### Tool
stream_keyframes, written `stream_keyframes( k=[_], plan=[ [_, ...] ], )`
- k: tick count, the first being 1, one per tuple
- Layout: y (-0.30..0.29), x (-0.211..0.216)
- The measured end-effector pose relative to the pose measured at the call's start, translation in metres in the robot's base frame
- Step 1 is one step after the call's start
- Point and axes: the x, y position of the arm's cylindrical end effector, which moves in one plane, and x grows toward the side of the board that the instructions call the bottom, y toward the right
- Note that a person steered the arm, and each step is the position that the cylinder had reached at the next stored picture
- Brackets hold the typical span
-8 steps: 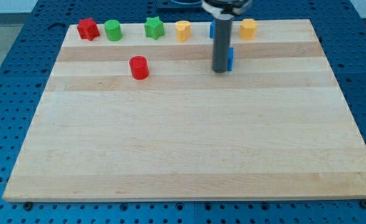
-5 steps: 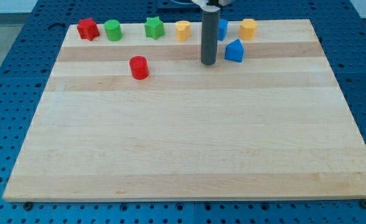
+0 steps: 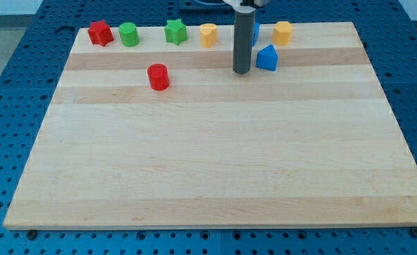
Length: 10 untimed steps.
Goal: Move the blue triangle closer to the yellow hexagon
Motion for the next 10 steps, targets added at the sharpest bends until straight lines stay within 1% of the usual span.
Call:
stream_keyframes(
  k=[5,7,8,9,10],
  plan=[
    [0.007,0.000],
    [0.034,-0.005],
    [0.034,-0.020],
    [0.054,-0.025],
    [0.071,-0.017]
  ],
)
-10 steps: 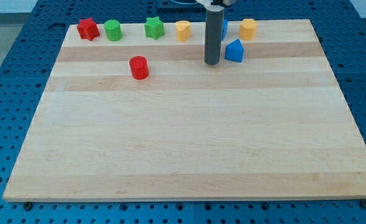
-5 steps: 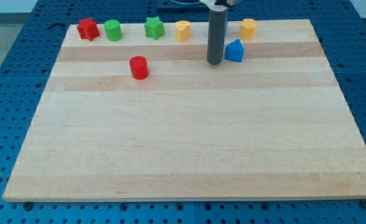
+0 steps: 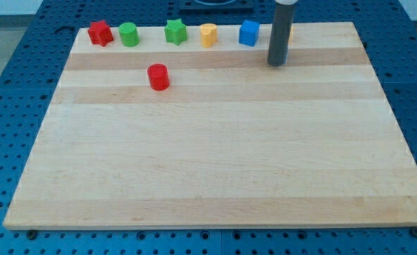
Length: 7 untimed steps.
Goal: Move the blue triangle closer to the yellow hexagon
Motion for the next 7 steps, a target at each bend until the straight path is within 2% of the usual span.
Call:
stream_keyframes(
  k=[7],
  plan=[
    [0.011,-0.027]
  ],
)
